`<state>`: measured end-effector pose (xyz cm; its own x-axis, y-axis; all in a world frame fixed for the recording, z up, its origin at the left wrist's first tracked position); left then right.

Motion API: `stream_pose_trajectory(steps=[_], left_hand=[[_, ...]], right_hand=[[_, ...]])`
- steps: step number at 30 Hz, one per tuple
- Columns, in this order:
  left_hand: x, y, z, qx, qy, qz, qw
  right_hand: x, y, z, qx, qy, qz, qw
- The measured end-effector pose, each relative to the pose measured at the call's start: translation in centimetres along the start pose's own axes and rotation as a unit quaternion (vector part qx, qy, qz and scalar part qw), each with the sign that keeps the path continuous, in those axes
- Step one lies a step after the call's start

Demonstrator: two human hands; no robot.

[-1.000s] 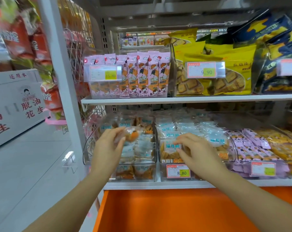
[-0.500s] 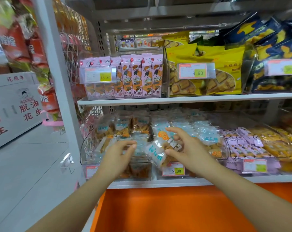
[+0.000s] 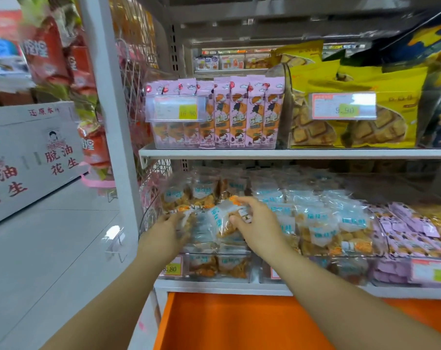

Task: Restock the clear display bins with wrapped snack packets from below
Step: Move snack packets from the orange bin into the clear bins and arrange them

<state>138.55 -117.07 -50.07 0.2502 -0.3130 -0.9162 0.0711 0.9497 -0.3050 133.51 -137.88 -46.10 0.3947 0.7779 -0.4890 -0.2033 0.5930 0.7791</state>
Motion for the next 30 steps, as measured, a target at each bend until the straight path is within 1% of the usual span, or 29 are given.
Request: stream_pose_trajectory(steps=[1,3,5,6,8,9,11,12,13,14,15,17,18,19,21,22,24,25,26,28,30], left_hand=[[-0.7,0.0,-0.2,0.000,-0.047,-0.009,0.999],[-2.3,-0.3,-0.8,0.007,-0.132,-0.088,0.987],[-3.5,-0.2,-1.2,-0.009,-0.177,-0.209,0.962],[-3.9,-0.2,-1.5,-0.022,-0.181,-0.269,0.946],[-4.0,-0.3,-1.9,-0.058,-0.145,-0.392,0.907],[-3.4,-0.3,-2.0,-0.082,-0.104,-0.468,0.874],[-2.0,-1.1,-2.6,-0.132,0.007,-0.621,0.772],[-1.5,-1.5,-2.8,-0.142,0.046,-0.665,0.731],[-1.1,-1.8,-2.9,-0.141,0.066,-0.685,0.712],[-1.0,-1.8,-2.9,-0.135,0.069,-0.688,0.710],[-1.0,-1.7,-2.9,-0.127,0.062,-0.685,0.715],[-1.2,-1.3,-2.5,-0.122,0.044,-0.674,0.727],[-1.3,-1.0,-2.3,-0.122,0.039,-0.669,0.732],[-1.3,-0.8,-2.1,-0.124,0.036,-0.664,0.737],[-1.3,-0.5,-1.8,-0.127,0.030,-0.652,0.747],[-1.3,-0.5,-1.7,-0.124,0.028,-0.647,0.752],[-1.3,-0.3,-1.5,-0.124,0.026,-0.640,0.758],[-1.3,0.0,-1.3,-0.132,0.019,-0.638,0.758],[-1.4,0.4,-1.1,-0.143,0.005,-0.640,0.755],[-1.8,1.4,-0.6,-0.162,-0.031,-0.651,0.741],[-2.2,1.9,-0.1,-0.167,-0.045,-0.663,0.729]], right_hand=[[0.4,-0.3,0.1,0.017,-0.005,0.029,0.999],[1.1,-0.7,0.3,0.046,-0.005,0.082,0.996],[1.5,-0.9,0.4,0.066,0.003,0.128,0.990],[1.6,-0.9,0.5,0.075,0.000,0.155,0.985],[1.5,-0.7,0.5,0.095,-0.027,0.206,0.974],[1.5,-0.4,0.4,0.103,-0.045,0.221,0.969],[1.9,0.1,0.2,0.109,-0.066,0.227,0.965],[2.2,0.4,-0.1,0.106,-0.065,0.216,0.968],[2.4,0.8,-0.3,0.099,-0.058,0.193,0.975],[2.6,1.0,-0.4,0.090,-0.050,0.156,0.982],[2.8,1.1,-0.5,0.079,-0.048,0.103,0.990],[2.7,1.3,-0.4,0.044,-0.058,-0.030,0.997],[2.7,1.5,-0.4,0.020,-0.068,-0.077,0.994],[2.7,1.9,-0.4,-0.012,-0.078,-0.097,0.992],[3.0,2.8,-0.5,-0.078,-0.078,-0.094,0.989],[3.4,3.0,-0.6,-0.108,-0.062,-0.117,0.985],[4.3,3.1,-0.4,-0.162,-0.021,-0.236,0.958],[4.5,2.9,0.1,-0.169,-0.017,-0.278,0.945],[4.4,2.7,0.9,-0.162,-0.027,-0.287,0.944],[3.8,2.3,3.3,-0.107,-0.054,-0.254,0.960],[3.5,1.6,5.8,-0.036,-0.057,-0.269,0.961]])
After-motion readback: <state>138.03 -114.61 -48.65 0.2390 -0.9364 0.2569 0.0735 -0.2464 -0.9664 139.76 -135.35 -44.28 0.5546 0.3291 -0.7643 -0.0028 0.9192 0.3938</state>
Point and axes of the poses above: each hand's wrist, its own z-axis towards the middle knuckle, its own x-axis out of the palm, y = z × x, the point moved 6 cm from there along z, towards the middle knuckle, and after that the axes turned 7 degrees about -y, right-handed, at the moved point
